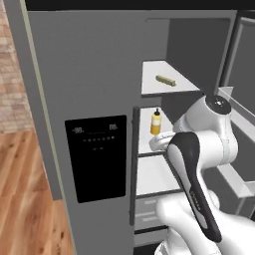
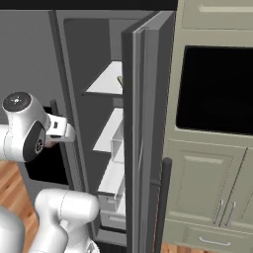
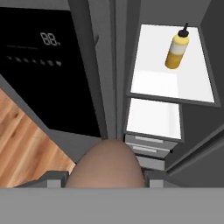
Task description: Pick the egg and butter from the fridge and place them by the bowl for mixing.
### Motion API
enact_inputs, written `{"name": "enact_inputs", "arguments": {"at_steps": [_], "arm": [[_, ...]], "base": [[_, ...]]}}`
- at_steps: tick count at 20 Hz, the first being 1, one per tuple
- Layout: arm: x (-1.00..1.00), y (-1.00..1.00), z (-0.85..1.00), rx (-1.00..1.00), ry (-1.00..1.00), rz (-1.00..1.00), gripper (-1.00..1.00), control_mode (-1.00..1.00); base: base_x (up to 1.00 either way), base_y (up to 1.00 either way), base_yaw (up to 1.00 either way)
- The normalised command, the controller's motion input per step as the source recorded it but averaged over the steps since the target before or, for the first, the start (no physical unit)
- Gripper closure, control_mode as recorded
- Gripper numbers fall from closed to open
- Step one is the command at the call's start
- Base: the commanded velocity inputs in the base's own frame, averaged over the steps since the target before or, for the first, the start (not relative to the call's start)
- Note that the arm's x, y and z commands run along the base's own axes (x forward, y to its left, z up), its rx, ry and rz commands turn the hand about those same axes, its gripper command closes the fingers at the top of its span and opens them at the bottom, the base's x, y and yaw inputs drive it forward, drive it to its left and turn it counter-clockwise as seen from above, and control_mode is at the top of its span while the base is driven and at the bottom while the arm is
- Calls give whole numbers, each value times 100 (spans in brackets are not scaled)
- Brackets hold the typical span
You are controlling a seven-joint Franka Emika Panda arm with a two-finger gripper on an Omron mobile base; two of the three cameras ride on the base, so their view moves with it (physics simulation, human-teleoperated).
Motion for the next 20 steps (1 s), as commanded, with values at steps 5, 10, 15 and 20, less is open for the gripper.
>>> {"name": "enact_inputs", "arguments": {"at_steps": [5,10,15,20], "arm": [[0,0,0,0,0,0,100,100],[0,0,0,0,0,0,100,100],[0,0,0,0,0,0,100,100],[0,0,0,0,0,0,100,100]], "base": [[-43,9,12],[-36,31,31],[-30,36,28],[-33,37,25]]}}
